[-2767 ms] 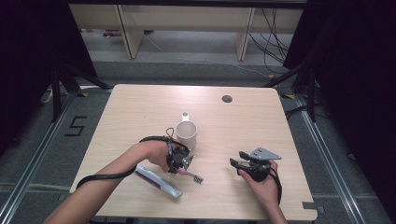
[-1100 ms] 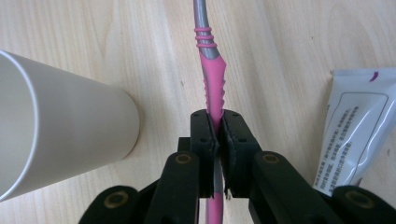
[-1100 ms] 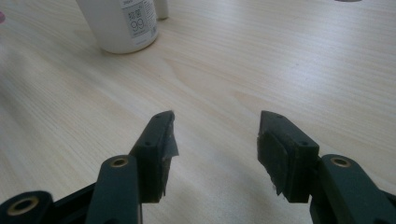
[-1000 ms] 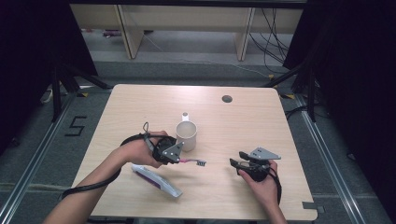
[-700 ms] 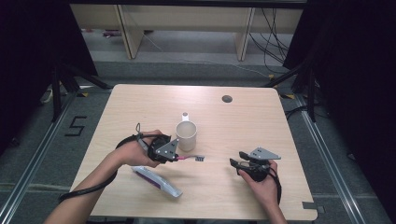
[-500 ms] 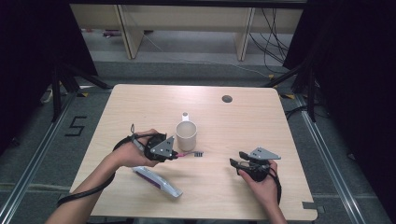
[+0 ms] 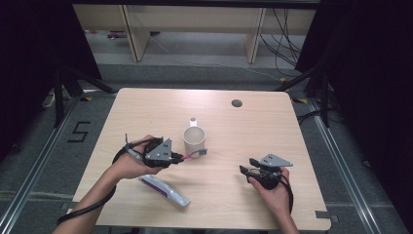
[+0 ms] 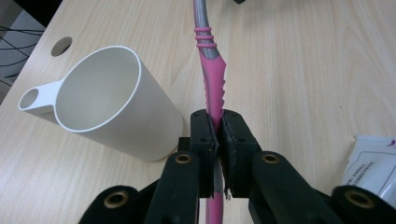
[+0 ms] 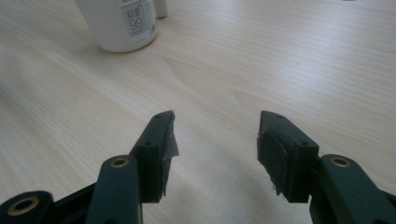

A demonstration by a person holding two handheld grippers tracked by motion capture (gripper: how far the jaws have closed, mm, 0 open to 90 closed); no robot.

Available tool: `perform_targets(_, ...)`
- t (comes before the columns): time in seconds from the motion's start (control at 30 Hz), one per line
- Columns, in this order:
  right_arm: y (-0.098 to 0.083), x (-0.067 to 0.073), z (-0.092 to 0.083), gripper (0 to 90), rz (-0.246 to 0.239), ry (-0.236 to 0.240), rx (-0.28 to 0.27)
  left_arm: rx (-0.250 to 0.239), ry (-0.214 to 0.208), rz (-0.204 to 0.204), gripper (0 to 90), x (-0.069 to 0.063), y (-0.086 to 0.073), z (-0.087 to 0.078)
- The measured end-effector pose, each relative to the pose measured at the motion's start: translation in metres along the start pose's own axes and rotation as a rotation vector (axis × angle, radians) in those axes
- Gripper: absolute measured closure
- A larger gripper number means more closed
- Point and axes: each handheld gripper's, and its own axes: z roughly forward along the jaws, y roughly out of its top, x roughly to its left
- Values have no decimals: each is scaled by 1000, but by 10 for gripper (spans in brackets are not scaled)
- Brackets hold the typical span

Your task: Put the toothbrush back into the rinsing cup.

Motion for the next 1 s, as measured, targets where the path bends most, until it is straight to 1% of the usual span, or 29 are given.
perform_targets(0.03, 0, 0, 0, 470, 0, 0, 0, -25, 5, -16, 838, -1, -1, 1)
perform_targets(0.1, 0, 0, 0, 469, 0, 2, 5, -29, 12, -23, 838, -1, -2, 0)
perform_targets(0.17, 0, 0, 0, 469, 2, 3, 8, -59, 31, -51, 838, -1, -5, 0)
perform_targets(0.2, 0, 0, 0, 469, 2, 3, 8, -59, 31, -51, 838, -1, -5, 0)
perform_targets(0.23, 0, 0, 0, 469, 1, 3, 7, -70, 34, -59, 838, -1, -6, -1)
perform_targets(0.27, 0, 0, 0, 470, -3, -1, 2, -93, 40, -79, 838, -2, -7, -1)
perform_targets(0.3, 0, 0, 0, 469, 0, -1, 3, -109, 46, -87, 838, -2, -8, -1)
perform_targets(0.33, 0, 0, 0, 470, 0, -2, 4, -118, 45, -99, 837, -2, -9, -2)
perform_targets(0.37, 0, 0, 0, 469, 0, -2, 3, -141, 43, -114, 837, -2, -11, -2)
perform_targets(0.4, 0, 0, 0, 469, 0, -2, 3, -141, 43, -114, 838, -2, -11, -2)
perform_targets(0.43, 0, 0, 0, 469, 0, -3, 3, -147, 39, -123, 838, -2, -12, -2)
perform_targets(0.47, 0, 0, 0, 469, -1, -3, 4, -163, 43, -134, 838, -2, -13, -2)
perform_targets(0.5, 0, 0, 0, 469, -1, -3, 4, -165, 41, -138, 838, -1, -15, -3)
perform_targets(0.53, 0, 0, 0, 470, -1, -2, 3, -202, 47, -165, 837, -1, -17, -2)
perform_targets(0.57, 0, 0, 0, 470, -1, -2, 3, -202, 47, -165, 837, -1, -17, -2)
perform_targets(0.6, 0, 0, 0, 470, 1, 0, 1, -236, 58, -194, 838, -1, -18, -2)
perform_targets(0.63, 0, 0, 0, 470, 1, 0, 1, -236, 58, -194, 838, -1, -18, -2)
perform_targets(0.67, 0, 3, 0, 469, 44, 14, 15, -257, 63, -210, 837, 1, -20, -2)
perform_targets(0.7, 0, 3, 0, 469, 44, 14, 15, -257, 63, -210, 837, 1, -20, -2)
perform_targets(0.73, 0, 0, 0, 470, 6, 1, 7, -265, 66, -225, 837, 1, -22, -2)
perform_targets(0.77, 0, 0, 0, 470, 6, 2, 7, -268, 64, -231, 837, 2, -23, -2)
perform_targets(0.83, 0, 0, 0, 469, 8, 8, 3, -268, 64, -231, 837, 2, -24, -1)
perform_targets(0.87, 0, 0, 0, 470, 7, 8, 4, -263, 70, -226, 837, 2, -24, -2)
perform_targets(0.9, 0, 0, 0, 470, 8, 8, 3, -265, 73, -231, 837, 2, -24, -2)
perform_targets(0.93, 0, 0, 0, 470, 6, 7, 6, -282, 85, -245, 837, 1, -24, -2)
perform_targets(1.0, 0, 0, 0, 469, 2, 5, 7, -300, 95, -252, 837, 2, -25, -2)
